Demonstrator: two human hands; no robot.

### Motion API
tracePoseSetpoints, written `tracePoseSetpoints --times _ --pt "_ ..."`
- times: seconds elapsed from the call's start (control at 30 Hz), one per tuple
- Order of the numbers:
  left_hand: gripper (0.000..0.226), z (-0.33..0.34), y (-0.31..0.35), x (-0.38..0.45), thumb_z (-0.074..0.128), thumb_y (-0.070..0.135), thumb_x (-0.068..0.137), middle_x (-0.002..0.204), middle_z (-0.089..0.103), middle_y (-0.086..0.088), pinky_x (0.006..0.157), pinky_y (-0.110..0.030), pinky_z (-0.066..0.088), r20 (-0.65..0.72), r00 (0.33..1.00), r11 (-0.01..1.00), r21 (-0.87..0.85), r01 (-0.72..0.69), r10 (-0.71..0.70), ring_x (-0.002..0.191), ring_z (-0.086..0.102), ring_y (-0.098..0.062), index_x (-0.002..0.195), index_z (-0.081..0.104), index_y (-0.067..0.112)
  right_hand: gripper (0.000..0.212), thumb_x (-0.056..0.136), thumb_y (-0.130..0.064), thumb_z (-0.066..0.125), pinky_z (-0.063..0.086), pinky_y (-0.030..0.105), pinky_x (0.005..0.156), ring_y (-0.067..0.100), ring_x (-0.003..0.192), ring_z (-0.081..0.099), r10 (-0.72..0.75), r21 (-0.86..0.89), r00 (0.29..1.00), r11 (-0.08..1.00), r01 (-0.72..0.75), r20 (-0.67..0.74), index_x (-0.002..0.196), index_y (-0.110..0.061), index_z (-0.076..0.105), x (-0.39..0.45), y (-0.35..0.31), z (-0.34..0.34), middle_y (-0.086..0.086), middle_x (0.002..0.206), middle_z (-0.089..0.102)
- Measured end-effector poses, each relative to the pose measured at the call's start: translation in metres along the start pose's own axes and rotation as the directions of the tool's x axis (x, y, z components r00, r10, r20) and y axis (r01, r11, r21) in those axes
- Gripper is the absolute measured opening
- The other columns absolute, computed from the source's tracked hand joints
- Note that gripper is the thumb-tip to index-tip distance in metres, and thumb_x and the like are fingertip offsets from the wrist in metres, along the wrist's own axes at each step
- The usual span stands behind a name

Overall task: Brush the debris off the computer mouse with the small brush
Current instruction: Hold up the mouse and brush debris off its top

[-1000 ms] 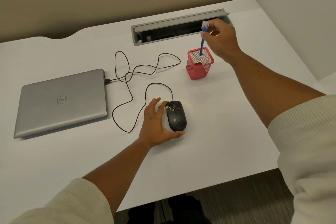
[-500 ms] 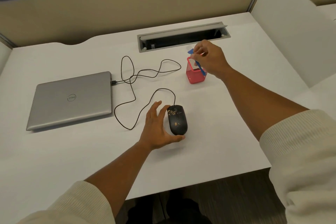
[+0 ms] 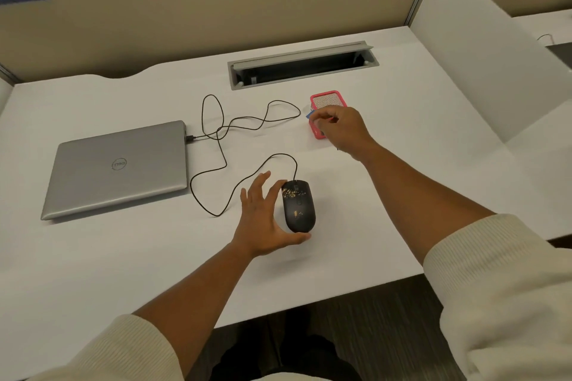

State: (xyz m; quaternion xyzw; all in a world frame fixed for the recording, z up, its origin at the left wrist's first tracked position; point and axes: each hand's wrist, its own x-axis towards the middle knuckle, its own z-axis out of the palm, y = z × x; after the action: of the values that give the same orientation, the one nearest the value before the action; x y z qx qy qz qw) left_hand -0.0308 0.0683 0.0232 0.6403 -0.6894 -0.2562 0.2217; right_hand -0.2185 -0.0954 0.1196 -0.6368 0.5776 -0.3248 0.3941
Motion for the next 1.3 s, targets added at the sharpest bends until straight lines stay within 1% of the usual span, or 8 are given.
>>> tracePoseSetpoints --times 0.13,0.23,0.37,0.57,0.73,0.87,1.07,1.3 --pt "0.122 -0.002 -0.003 -0.01 0.072 0.086 0.05 0.162 0.001 0.01 0.121 -0.063 0.003 0.026 0.999 0.999 0.006 -0.037 0.037 0.15 -0.001 -0.011 0.151 0.029 0.034 0.016 0.095 -0.006 0.061 0.046 0.005 0.053 0.006 0.07 0.062 0.039 0.007 0.999 0.999 -0.039 0.021 0.102 -0.012 0.075 -0.02 0.001 0.006 -0.004 0.092 0.068" --pt "0.123 -0.006 -0.004 -0.02 0.071 0.087 0.05 0.163 0.001 0.007 0.121 -0.063 0.003 0.042 0.997 0.998 0.021 -0.061 0.06 0.152 -0.001 -0.017 0.152 0.028 0.033 0.016 0.095 -0.008 0.061 0.042 0.008 0.044 0.01 0.062 0.064 0.082 -0.008 0.997 0.997 -0.082 0.008 0.102 -0.012 0.074 -0.038 -0.001 0.011 -0.007 0.088 0.068" --pt "0.122 -0.013 -0.007 -0.036 0.069 0.087 0.051 0.164 0.001 0.004 0.121 -0.063 0.0 0.071 0.993 0.994 0.049 -0.098 0.094 0.153 -0.001 -0.021 0.152 0.028 0.032 0.015 0.095 -0.007 0.062 0.04 0.004 0.047 0.009 0.061 0.062 0.112 -0.005 0.993 0.994 -0.112 -0.046 0.102 -0.01 0.075 -0.066 -0.006 0.019 -0.009 0.094 0.067" --pt "0.123 -0.02 -0.013 -0.064 0.068 0.089 0.05 0.164 0.001 0.005 0.12 -0.064 -0.003 0.075 0.99 0.991 0.055 -0.123 0.119 0.153 0.0 -0.023 0.152 0.026 0.035 0.01 0.093 -0.009 0.065 0.047 0.017 0.064 0.014 0.075 0.066 0.158 -0.075 0.984 0.983 -0.165 -0.085 0.098 -0.011 0.074 -0.11 -0.015 0.032 0.0 0.094 0.07" --pt "0.122 -0.021 -0.019 -0.086 0.063 0.093 0.05 0.164 0.004 0.004 0.12 -0.066 -0.001 0.058 0.987 0.987 0.062 -0.151 0.148 0.153 0.003 -0.024 0.151 0.025 0.037 0.015 0.091 -0.012 0.067 0.055 0.03 0.086 0.023 0.098 0.069 0.172 -0.18 0.971 0.963 -0.202 -0.167 0.103 -0.006 0.076 -0.141 -0.022 0.041 0.008 0.111 0.072" --pt "0.122 -0.021 -0.021 -0.1 0.06 0.094 0.049 0.165 0.004 0.004 0.119 -0.067 -0.001 0.049 0.987 0.986 0.064 -0.156 0.153 0.153 0.004 -0.025 0.151 0.027 0.037 0.017 0.09 -0.01 0.066 0.054 0.029 0.083 0.024 0.099 0.068 0.113 -0.257 0.971 0.952 -0.167 -0.212 0.099 -0.003 0.078 -0.161 -0.031 0.042 0.011 0.107 0.074" --pt "0.124 -0.017 -0.019 -0.123 0.052 0.101 0.048 0.165 0.001 0.007 0.119 -0.067 -0.001 0.034 0.989 0.987 0.07 -0.147 0.144 0.154 0.0 -0.023 0.151 0.024 0.039 0.018 0.092 -0.013 0.065 0.056 0.039 0.093 0.025 0.102 0.068 0.188 -0.043 0.966 0.979 -0.199 -0.178 0.103 -0.004 0.076 -0.179 -0.038 0.038 0.01 0.11 0.072" --pt "0.123 -0.001 -0.013 -0.155 0.053 0.102 0.048 0.165 0.0 0.008 0.118 -0.069 -0.001 0.02 0.995 0.993 0.061 -0.1 0.098 0.154 0.0 -0.022 0.152 0.021 0.043 0.011 0.088 -0.004 0.07 0.06 0.027 0.085 0.016 0.081 0.074 0.221 0.286 0.974 0.938 -0.198 -0.053 0.098 -0.007 0.072 -0.199 -0.042 0.035 0.004 0.09 0.073"
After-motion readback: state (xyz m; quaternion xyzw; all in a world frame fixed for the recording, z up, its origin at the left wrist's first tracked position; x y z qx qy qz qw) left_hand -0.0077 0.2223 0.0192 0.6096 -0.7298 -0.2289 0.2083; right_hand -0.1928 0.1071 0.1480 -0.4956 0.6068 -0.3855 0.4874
